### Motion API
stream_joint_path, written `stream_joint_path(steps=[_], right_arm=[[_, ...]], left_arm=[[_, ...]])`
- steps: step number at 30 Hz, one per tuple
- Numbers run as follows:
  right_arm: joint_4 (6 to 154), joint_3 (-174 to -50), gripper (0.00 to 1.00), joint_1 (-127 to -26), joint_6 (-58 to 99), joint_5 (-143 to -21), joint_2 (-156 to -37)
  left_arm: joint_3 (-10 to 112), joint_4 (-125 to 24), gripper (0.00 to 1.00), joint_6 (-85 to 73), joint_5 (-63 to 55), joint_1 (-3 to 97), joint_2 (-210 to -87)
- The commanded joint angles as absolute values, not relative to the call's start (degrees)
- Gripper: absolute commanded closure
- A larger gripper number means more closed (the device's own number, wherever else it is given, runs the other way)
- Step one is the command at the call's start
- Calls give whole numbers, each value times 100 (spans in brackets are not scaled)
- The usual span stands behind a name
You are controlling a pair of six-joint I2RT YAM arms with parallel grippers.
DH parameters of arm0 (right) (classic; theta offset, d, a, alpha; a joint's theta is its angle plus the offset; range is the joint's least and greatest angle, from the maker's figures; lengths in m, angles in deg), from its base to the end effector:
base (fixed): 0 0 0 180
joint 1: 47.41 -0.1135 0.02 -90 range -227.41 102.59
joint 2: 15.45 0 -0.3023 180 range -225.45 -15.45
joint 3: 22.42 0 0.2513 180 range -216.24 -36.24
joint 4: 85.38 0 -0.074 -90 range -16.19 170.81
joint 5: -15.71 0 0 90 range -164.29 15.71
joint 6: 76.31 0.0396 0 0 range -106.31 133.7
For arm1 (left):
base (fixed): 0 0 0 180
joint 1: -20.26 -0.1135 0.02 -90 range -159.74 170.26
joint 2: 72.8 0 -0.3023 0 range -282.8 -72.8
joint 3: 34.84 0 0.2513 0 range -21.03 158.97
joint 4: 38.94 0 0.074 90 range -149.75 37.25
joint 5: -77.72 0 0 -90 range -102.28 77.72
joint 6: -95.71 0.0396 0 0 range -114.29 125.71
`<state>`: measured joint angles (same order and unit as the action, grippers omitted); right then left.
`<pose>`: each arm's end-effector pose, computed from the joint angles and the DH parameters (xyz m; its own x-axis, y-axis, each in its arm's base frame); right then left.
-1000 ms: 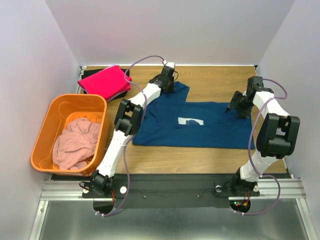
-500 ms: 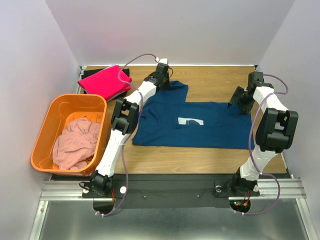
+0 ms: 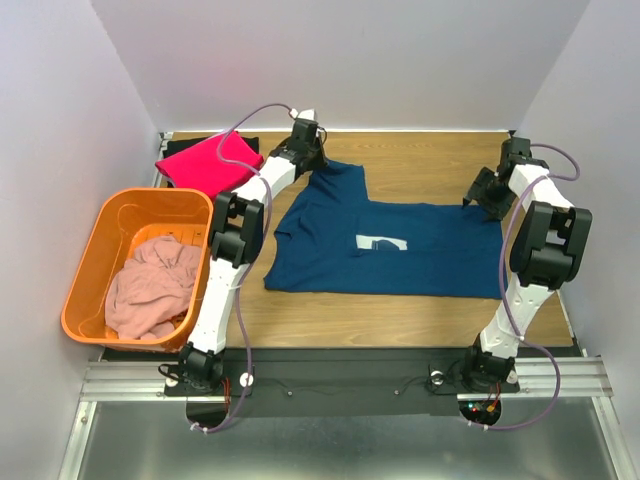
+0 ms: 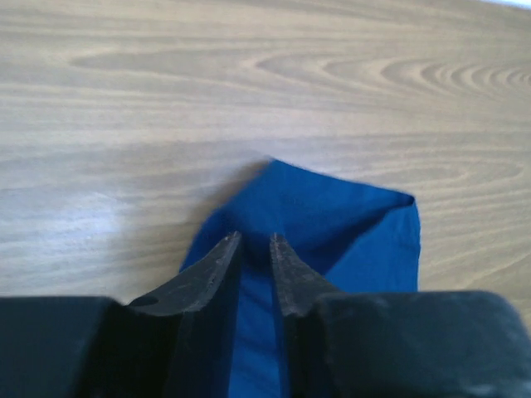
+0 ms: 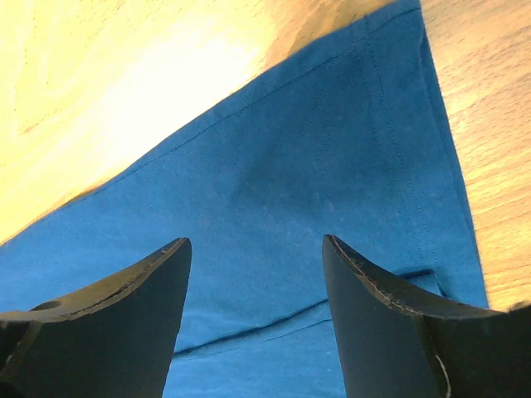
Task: Fold and stack the t-shirts
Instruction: Fold the tshirt
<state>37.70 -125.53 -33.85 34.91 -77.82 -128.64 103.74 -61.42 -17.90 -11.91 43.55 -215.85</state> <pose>0.4194 -0.0986 0.2429 -0.7579 0.5544 -0.3437 0.5202 0.8316 0.1943 0.5633 -0.2428 0.2241 -0.5419 -0.2028 -0.8156 0.2004 0.9113 -0.3597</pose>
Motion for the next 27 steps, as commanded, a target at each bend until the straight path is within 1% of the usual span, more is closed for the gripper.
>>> stream_joint_path(steps=[1,2,4,5,6,11,17,22,27], right_arm=[[3836,-12808,30,-3300,3488,-7640,-12778],[3836,-12791,30,-3300,3470,-7640,-12760],[3836,-12756,30,-3282,3479,-7648,-12734],[3836,-12747,30,-3282,3470,-7648,-12725],[3853,-12738,30,-3273,3470,-7640,-12725],[3871,-12747,30,-3151,3540,-7753,-12725],[3871,-12843,30,-3036,3584,-7912,-12699],[3871,-12808,30,-3027,3611,-8026,-12672],[3880,-12738,30,-3027,3611,-8087,-12681]], left_arm=[[10036,-6013,62,-1793,-1087,4408,-20869],[9878,-6013,55,-1767,-1096,4408,-20833],[9763,-6004,46,-1723,-1096,4408,-20772],[9702,-6005,39,-1697,-1104,4408,-20745],[9684,-6005,37,-1696,-1131,4408,-20737],[9894,-6013,35,-1723,-1411,4408,-20806],[10632,-5987,35,-1890,-1763,4399,-21192],[10721,-5794,35,-1863,-1887,4399,-21422],[10738,-5706,39,-1819,-1931,4399,-21624]])
